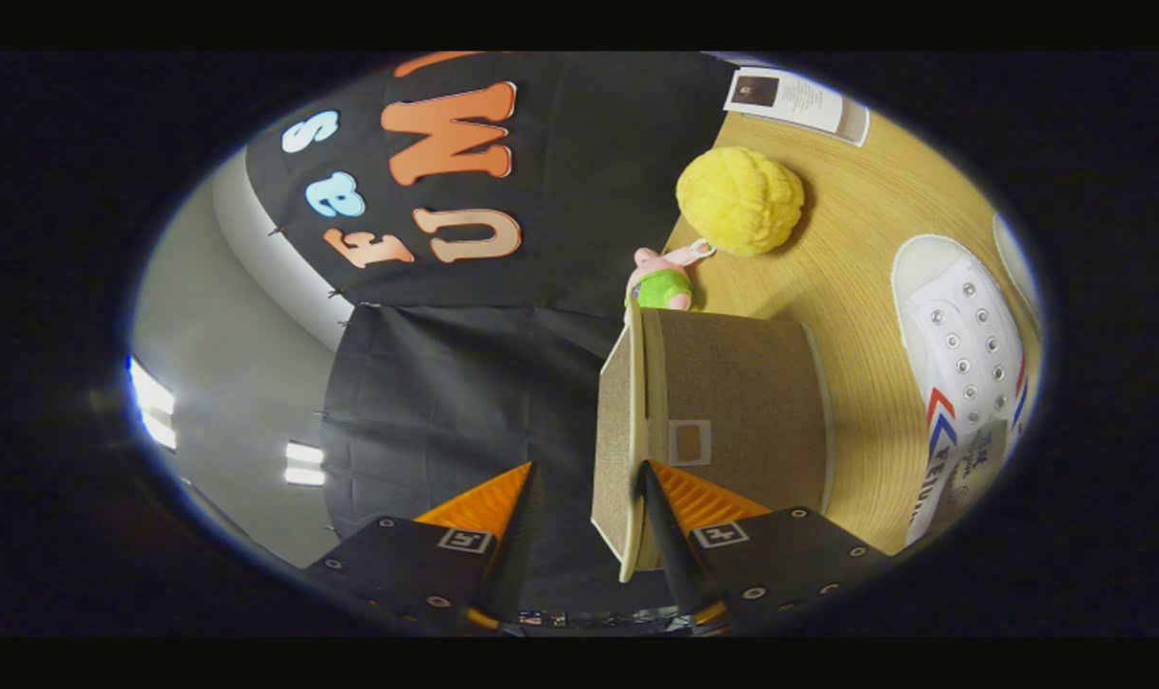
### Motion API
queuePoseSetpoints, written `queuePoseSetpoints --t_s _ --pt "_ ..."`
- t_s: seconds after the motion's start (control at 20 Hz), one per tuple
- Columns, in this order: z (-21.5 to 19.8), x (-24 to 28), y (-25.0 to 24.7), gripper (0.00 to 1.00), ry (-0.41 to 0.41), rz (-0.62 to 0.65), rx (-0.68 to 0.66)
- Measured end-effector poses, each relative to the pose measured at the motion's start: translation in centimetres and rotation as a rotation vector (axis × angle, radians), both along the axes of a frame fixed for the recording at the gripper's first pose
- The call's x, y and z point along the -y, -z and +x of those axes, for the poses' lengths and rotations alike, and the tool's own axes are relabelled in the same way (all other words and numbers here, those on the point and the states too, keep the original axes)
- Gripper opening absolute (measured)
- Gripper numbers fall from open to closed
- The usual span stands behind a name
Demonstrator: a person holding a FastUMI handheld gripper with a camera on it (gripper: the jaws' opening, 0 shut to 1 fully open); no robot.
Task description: Open the storage box then place both shoes into the box .Put the left shoe in first, then the right shoe, with the right side of both shoes facing outward in a uniform manner.
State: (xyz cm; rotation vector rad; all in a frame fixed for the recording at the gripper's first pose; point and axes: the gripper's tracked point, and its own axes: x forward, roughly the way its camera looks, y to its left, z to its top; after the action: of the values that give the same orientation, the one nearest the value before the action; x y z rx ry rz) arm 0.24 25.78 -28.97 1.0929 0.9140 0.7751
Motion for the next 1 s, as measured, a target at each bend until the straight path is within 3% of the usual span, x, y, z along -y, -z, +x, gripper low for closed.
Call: queuePoseSetpoints --t_s 0.05,0.1,0.2,0.35,0.45,1.0 --pt "0.1 0.1 0.7 0.53 0.022 -0.043 0.007" --pt "0.4 0.1 1.3 0.32 0.048 -0.086 0.014" --pt "0.3 0.0 1.7 0.08 0.072 -0.132 0.018" --pt "-0.4 -0.2 1.9 0.01 0.082 -0.194 0.035" --pt "-1.6 -0.9 1.1 0.01 0.045 -0.197 0.014" --pt "-1.2 -5.3 -6.6 0.02 0.079 -0.255 0.167"
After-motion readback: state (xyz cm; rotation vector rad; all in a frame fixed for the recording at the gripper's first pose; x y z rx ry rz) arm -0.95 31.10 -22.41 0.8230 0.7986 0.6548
